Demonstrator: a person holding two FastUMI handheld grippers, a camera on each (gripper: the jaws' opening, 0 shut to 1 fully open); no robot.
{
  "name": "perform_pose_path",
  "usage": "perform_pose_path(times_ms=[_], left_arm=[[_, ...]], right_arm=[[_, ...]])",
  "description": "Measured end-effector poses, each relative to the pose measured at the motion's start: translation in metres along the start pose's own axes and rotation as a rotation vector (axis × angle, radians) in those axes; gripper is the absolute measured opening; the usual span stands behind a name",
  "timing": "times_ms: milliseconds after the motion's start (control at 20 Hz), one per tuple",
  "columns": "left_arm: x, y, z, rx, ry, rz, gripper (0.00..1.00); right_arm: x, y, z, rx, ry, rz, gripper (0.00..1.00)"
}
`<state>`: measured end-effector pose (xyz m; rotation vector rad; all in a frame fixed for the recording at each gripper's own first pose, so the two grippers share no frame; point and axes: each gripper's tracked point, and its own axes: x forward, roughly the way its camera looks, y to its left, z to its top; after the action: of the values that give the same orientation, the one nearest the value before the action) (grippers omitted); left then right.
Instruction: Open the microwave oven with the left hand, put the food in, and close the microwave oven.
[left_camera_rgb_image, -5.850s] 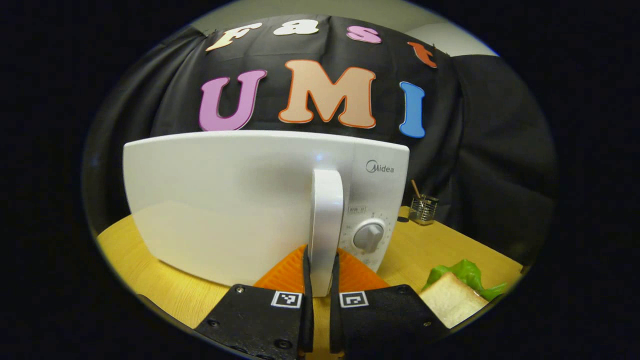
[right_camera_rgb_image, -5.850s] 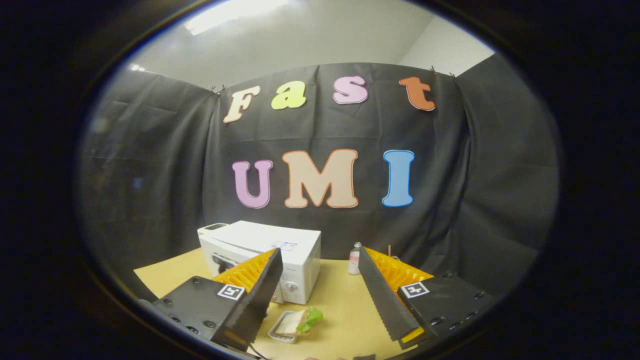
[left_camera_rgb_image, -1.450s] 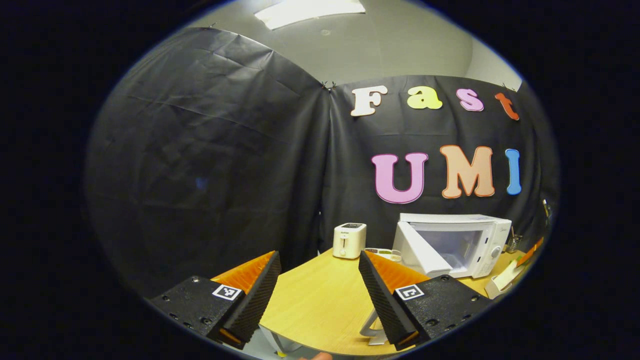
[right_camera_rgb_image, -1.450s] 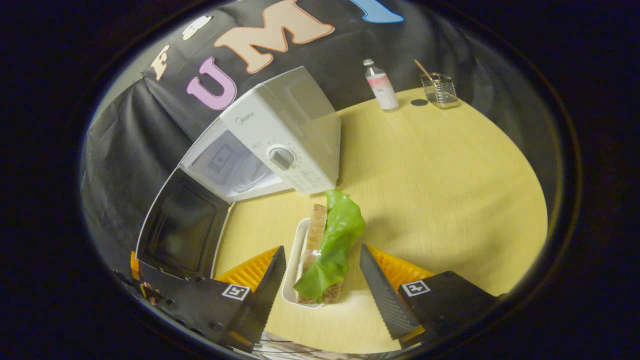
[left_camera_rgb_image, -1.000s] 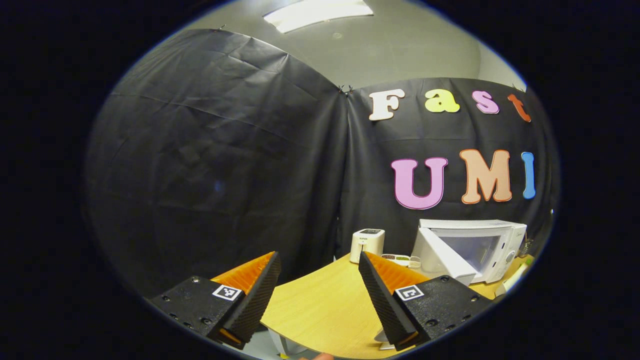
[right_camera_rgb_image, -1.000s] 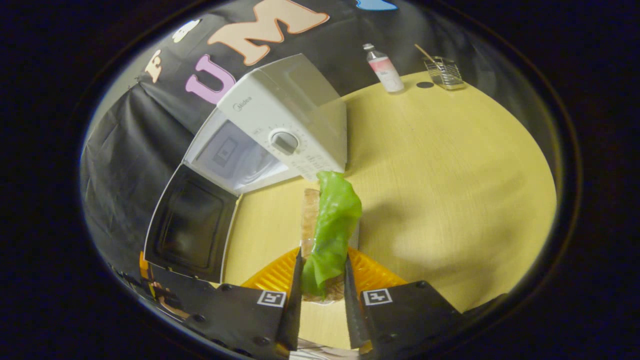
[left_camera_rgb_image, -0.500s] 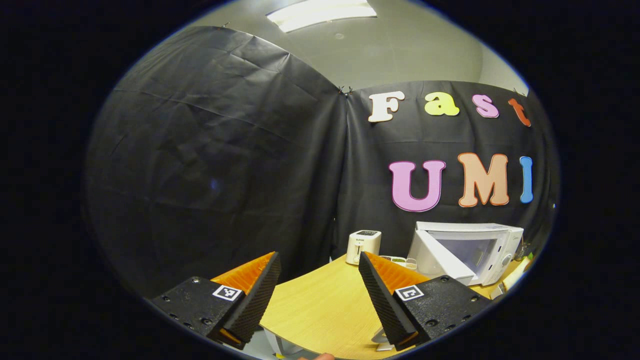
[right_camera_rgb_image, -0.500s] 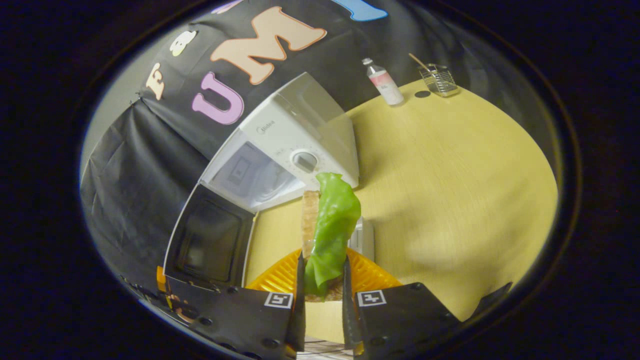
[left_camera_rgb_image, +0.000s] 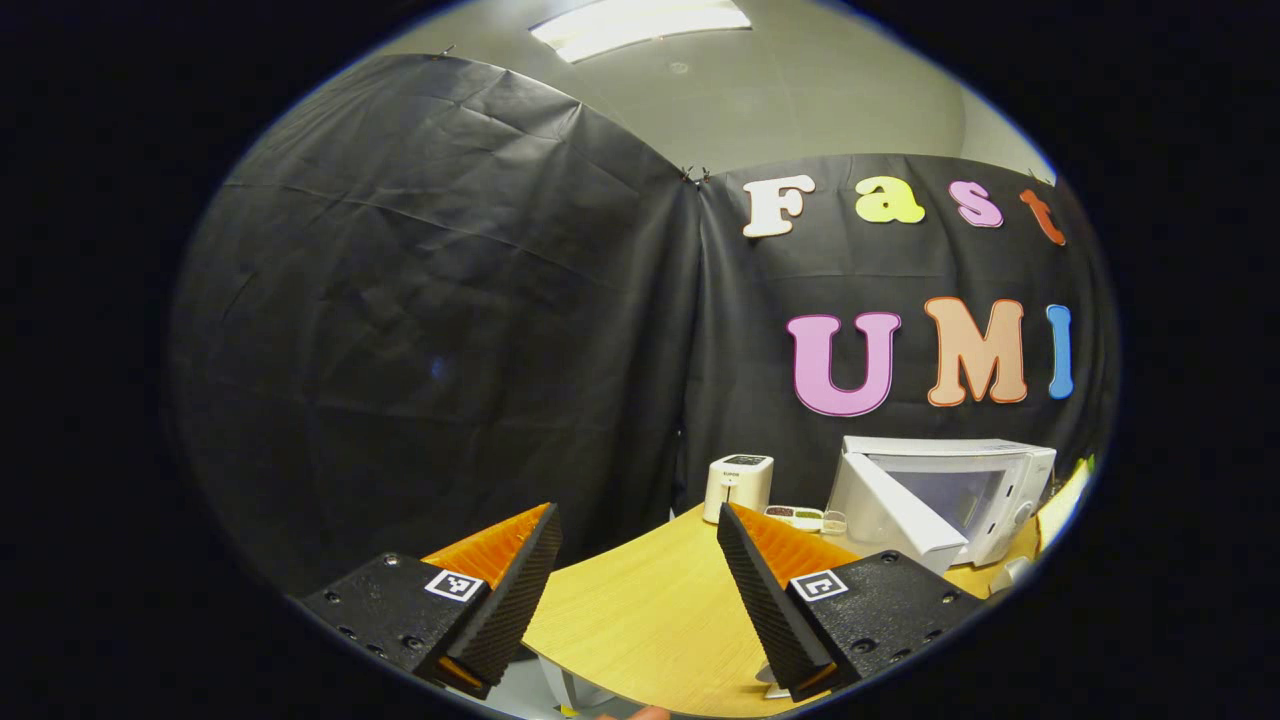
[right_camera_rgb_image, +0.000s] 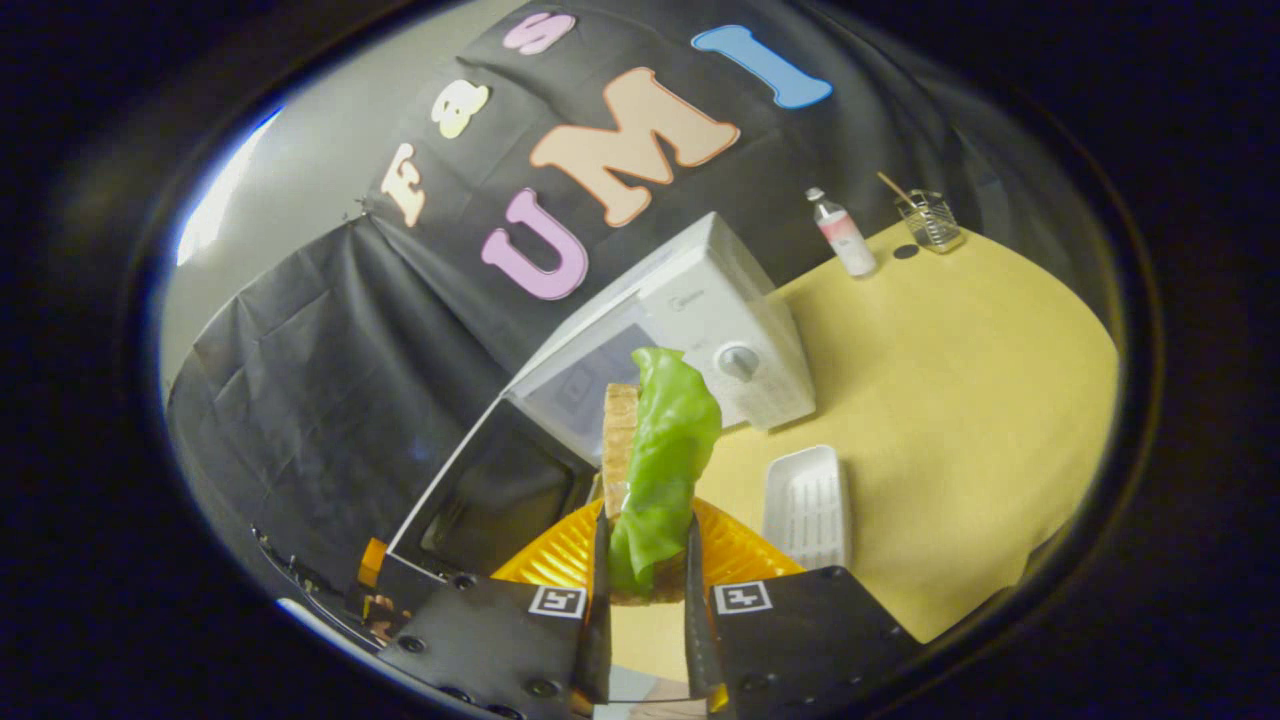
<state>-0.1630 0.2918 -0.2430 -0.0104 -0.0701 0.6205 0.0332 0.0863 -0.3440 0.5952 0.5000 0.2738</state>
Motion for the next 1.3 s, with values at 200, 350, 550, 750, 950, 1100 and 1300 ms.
perform_pose_path(times_ms=[200,350,550,750,950,1100,1300], left_arm=[[-0.002,-0.001,0.001,-0.006,-0.001,-0.004,0.96],[-0.001,0.001,0.0,0.0,0.001,-0.001,0.95],[-0.001,-0.001,-0.002,-0.001,0.01,-0.006,0.96],[0.0,0.004,-0.003,0.004,0.012,0.004,0.96],[0.002,0.009,-0.003,0.012,0.012,0.019,0.96],[0.001,0.007,-0.004,0.017,0.018,0.014,0.93],[0.002,0.006,-0.005,0.02,0.026,0.003,0.96]], right_arm=[[0.022,0.057,-0.041,0.093,-0.01,0.148,0.32],[0.045,0.079,-0.052,0.099,-0.068,0.175,0.32],[0.091,0.097,-0.057,0.126,-0.162,0.137,0.31],[0.132,0.101,-0.052,0.157,-0.255,0.074,0.31],[0.174,0.098,-0.041,0.16,-0.314,0.005,0.32],[0.207,0.079,-0.027,0.148,-0.356,-0.079,0.32],[0.247,0.05,-0.013,0.134,-0.395,-0.18,0.32]])
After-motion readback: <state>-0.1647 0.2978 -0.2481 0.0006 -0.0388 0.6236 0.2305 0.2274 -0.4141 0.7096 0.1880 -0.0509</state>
